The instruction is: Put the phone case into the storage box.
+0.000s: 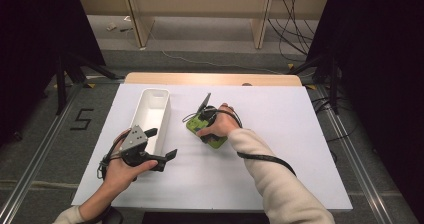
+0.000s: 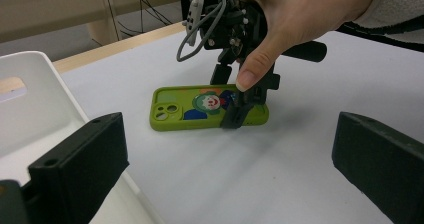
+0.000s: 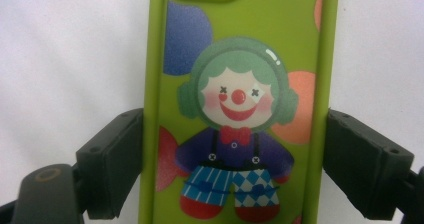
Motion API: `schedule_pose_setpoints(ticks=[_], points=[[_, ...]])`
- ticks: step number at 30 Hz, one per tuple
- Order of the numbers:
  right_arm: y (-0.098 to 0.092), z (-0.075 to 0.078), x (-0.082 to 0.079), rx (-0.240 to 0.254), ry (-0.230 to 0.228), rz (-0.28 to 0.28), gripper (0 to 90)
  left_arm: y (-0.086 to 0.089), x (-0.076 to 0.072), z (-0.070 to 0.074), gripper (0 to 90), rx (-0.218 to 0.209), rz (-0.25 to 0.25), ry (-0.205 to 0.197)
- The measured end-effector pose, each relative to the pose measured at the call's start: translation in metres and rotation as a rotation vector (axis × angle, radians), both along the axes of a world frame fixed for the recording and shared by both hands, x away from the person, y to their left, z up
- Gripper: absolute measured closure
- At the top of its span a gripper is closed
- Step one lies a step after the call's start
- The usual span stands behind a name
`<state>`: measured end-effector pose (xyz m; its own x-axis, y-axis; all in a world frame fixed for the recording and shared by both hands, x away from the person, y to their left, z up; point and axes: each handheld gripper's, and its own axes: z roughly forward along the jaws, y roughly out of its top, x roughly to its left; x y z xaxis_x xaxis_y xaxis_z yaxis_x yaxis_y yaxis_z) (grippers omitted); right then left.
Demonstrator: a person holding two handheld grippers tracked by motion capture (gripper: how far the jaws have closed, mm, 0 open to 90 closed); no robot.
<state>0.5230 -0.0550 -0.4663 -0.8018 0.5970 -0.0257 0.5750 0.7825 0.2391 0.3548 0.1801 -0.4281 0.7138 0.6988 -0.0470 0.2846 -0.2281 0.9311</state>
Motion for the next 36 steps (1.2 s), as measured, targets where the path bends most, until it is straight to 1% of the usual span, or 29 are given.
schedule_pose_setpoints(ticks=[4,5,6,9,13,16,19,20,23,26,31,36], points=[[-0.001,0.000,0.000,0.007,0.004,-0.004,16.6,0.000,0.000,0.000,0.7,-0.001,0.001,0.000],[-0.002,0.000,0.001,0.008,0.000,0.003,16.6,0.000,0.000,0.000,0.7,-0.001,0.001,0.000],[-0.002,0.001,0.001,0.015,0.000,-0.009,16.6,0.000,0.000,0.000,0.7,-0.002,0.001,0.000],[-0.004,0.005,0.001,0.030,-0.006,-0.012,16.6,0.000,0.000,0.000,0.8,-0.003,0.002,0.001],[-0.010,0.011,0.000,0.061,-0.006,-0.003,16.6,0.000,0.000,0.000,0.8,-0.002,0.001,0.001],[-0.014,0.016,-0.002,0.081,-0.025,0.003,16.6,0.000,0.000,0.000,0.9,-0.002,0.003,0.000],[-0.019,0.021,-0.004,0.115,-0.034,-0.001,16.6,0.000,0.000,0.000,0.9,-0.003,0.003,0.001],[-0.020,0.023,-0.005,0.121,-0.033,-0.005,16.7,0.000,0.000,0.000,1.0,-0.002,0.003,0.000],[-0.026,0.027,-0.007,0.140,-0.054,-0.009,16.7,0.000,0.000,0.000,0.9,-0.002,0.003,0.001],[-0.033,0.031,-0.011,0.161,-0.065,-0.004,16.7,0.000,0.000,0.000,1.0,-0.002,0.004,0.001],[-0.041,0.034,-0.015,0.179,-0.071,0.005,16.7,0.000,0.000,-0.001,1.0,-0.003,0.005,0.002],[-0.052,0.037,-0.022,0.220,-0.092,0.004,16.6,0.000,0.000,-0.001,1.1,-0.001,0.005,0.003]])
